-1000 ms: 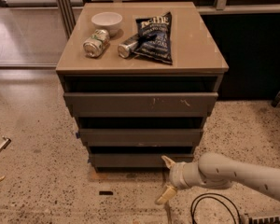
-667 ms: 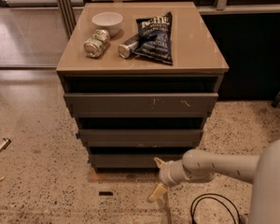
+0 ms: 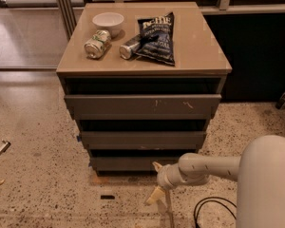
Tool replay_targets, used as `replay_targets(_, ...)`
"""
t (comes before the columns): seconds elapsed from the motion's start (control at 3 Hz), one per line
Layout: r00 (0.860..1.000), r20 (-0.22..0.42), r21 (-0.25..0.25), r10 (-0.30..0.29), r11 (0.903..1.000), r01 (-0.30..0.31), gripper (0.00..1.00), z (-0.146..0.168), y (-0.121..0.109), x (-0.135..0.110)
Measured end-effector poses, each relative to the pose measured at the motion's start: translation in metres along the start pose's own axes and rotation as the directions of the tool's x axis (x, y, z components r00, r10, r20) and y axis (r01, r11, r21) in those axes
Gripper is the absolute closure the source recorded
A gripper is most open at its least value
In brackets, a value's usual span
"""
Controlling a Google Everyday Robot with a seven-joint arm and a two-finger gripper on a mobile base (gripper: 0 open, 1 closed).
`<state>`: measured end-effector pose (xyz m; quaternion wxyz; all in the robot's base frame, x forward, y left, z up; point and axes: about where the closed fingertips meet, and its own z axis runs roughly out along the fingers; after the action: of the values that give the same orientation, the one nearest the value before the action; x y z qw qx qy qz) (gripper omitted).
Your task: Open bottom drawer
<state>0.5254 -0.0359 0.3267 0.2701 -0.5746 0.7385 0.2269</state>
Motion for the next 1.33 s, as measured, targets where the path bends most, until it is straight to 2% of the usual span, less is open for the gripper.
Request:
replay_targets(0.33, 1.000, -0.013, 0.009, 0.013, 0.9999, -0.013, 0.00, 0.003, -0.001, 0.006)
replay_targets(0.67, 0.999, -0.038, -0.010, 0.038, 0.9992, -0.038, 0.00, 0.017, -0.012, 0.023)
replay_targets(1.0, 0.997, -0.032, -0.004, 0.071, 0.9975, -0.071, 0.00, 0.027, -0.036, 0.040)
replay_targets(1.33, 0.997, -0.011, -0.017, 0.072, 0.9973, -0.072, 0.00, 0.039, -0.060, 0.045)
